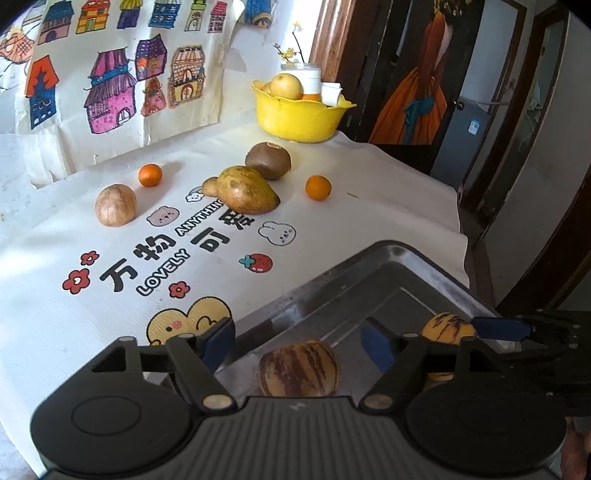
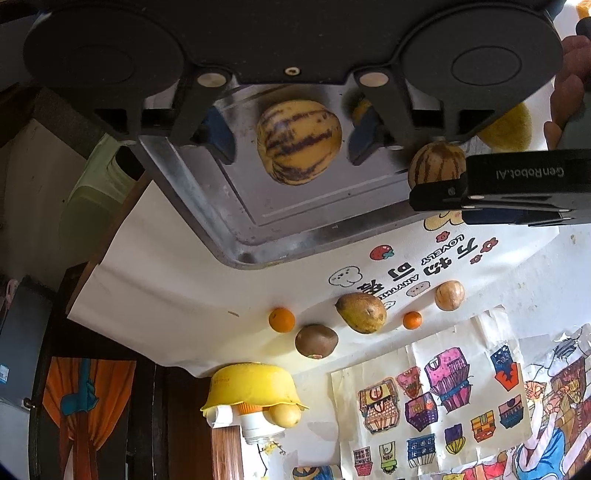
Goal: Organize fruits
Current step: 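Open the left tool to drop the purple-striped melon while the right tool releases the yellow melon into the tray, then move the open left tool toward the tan round fruit while the right tool approaches the mango-shaped fruit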
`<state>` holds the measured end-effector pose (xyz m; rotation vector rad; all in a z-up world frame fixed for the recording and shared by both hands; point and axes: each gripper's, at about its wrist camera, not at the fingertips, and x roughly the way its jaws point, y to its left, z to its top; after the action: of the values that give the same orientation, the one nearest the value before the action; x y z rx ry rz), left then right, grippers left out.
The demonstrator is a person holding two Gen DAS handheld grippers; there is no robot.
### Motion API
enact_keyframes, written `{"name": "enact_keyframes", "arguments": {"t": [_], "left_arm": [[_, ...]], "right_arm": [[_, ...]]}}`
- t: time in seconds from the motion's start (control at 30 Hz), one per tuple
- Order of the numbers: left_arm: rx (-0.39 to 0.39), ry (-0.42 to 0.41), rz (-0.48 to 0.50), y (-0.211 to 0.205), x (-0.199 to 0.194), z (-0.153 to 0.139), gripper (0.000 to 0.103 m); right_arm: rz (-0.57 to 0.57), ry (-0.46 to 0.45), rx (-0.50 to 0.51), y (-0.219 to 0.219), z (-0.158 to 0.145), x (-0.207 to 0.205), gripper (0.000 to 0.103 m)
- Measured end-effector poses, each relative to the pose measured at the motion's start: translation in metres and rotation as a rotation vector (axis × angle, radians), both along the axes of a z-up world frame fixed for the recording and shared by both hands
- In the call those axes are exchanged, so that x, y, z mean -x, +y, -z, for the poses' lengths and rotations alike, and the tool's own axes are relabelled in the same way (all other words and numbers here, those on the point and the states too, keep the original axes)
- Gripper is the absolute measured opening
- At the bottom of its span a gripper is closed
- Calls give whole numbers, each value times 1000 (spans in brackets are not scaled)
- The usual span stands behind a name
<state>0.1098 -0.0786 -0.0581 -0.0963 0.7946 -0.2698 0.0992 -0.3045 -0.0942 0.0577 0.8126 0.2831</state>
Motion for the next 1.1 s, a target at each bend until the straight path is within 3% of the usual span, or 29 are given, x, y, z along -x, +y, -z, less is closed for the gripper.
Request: {"name": "enact_keyframes", "arguments": {"t": [0.2, 0.33, 1.1], "left_arm": [[56, -7, -41, 17, -2, -6, 88], [88, -34, -86, 32, -1, -15, 102], [85, -85, -289, 117, 5, -43, 102]], "right_arm": [[-12, -49, 18, 4, -13, 6, 98], [-25, -66, 11, 8, -20, 7, 102], [-142, -145, -89, 50, -93, 15, 102]]}}
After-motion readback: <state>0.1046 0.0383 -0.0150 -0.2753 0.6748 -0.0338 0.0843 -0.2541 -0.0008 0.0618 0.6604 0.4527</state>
